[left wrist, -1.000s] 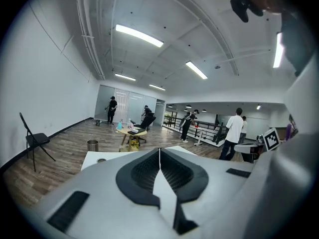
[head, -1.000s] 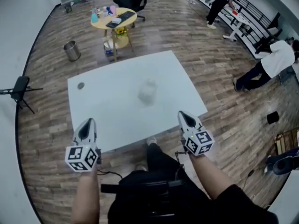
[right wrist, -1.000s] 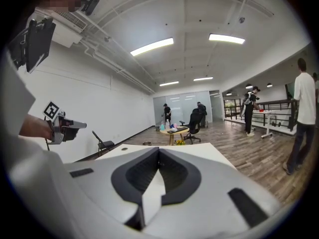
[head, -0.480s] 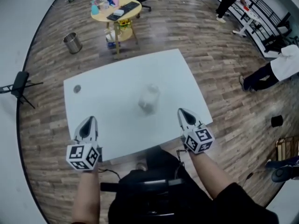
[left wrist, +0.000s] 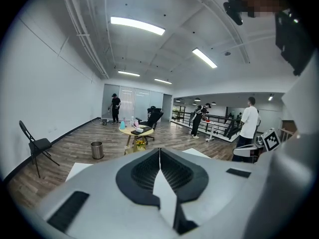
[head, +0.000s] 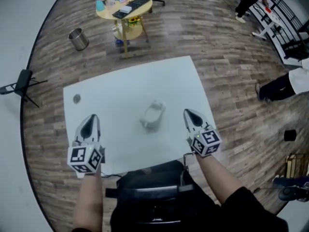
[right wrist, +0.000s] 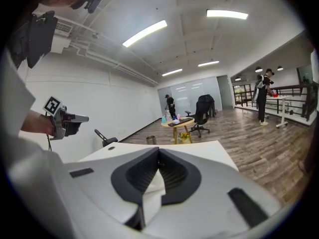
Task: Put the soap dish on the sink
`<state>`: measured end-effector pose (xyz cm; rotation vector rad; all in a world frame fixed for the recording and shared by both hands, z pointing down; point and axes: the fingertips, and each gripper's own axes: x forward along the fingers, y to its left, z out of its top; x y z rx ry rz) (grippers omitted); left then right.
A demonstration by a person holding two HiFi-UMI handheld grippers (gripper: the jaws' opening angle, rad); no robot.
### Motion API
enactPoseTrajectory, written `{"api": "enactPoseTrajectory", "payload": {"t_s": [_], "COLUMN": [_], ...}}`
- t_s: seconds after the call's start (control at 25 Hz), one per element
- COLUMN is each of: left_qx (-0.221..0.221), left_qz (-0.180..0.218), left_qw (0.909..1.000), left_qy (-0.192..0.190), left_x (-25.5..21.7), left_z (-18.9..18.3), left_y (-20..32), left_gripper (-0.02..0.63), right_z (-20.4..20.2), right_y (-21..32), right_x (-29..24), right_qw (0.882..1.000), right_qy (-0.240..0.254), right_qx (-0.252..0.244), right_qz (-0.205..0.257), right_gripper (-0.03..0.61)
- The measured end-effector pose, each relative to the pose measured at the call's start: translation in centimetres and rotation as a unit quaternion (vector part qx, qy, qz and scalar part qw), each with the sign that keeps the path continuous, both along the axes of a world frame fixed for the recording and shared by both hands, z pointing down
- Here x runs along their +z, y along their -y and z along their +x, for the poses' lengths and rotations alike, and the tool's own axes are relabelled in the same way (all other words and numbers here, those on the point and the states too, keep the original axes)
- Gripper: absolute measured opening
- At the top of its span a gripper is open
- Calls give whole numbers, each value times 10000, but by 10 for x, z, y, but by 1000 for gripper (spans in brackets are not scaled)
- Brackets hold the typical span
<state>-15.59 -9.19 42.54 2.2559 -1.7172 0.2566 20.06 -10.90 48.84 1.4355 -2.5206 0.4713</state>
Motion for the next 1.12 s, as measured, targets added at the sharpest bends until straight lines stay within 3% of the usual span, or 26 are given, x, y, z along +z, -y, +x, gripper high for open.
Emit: {"api": "enactPoseTrajectory", "payload": {"t_s": [0.2,0.44,0.64,0.76,0.88,1.04,1.12], "left_qx": [-165,-55,320,521,553,585,576], "left_qz": [-82,-340,-476,-508,-620,-759,-782], "left_qw": [9998,9994,9983,9973,9965,9953,9952], "left_qy": [29,27,-92,-95,-114,-134,-145], "left_x": [-4,14,31,39,51,62,62], "left_z": [0,-5,8,9,1,-7,-11], "left_y": [16,30,41,47,50,54,58], "left_gripper": [9,9,9,9,9,9,9], "right_z": [3,-26,-52,-68,-80,-90,-92], "right_y": [28,38,23,13,3,-4,-2], "right_x": [10,19,38,64,96,127,135], "right_qw": [9997,9990,9973,9936,9824,9530,9407], "right_qy": [32,61,83,128,499,1331,1583], "right_qx": [-162,-345,-425,-504,-423,-242,-150], "right_qz": [-154,-280,-594,-1007,-1750,-2710,-2997], "right_gripper": [3,3,3,4,8,173,201]}}
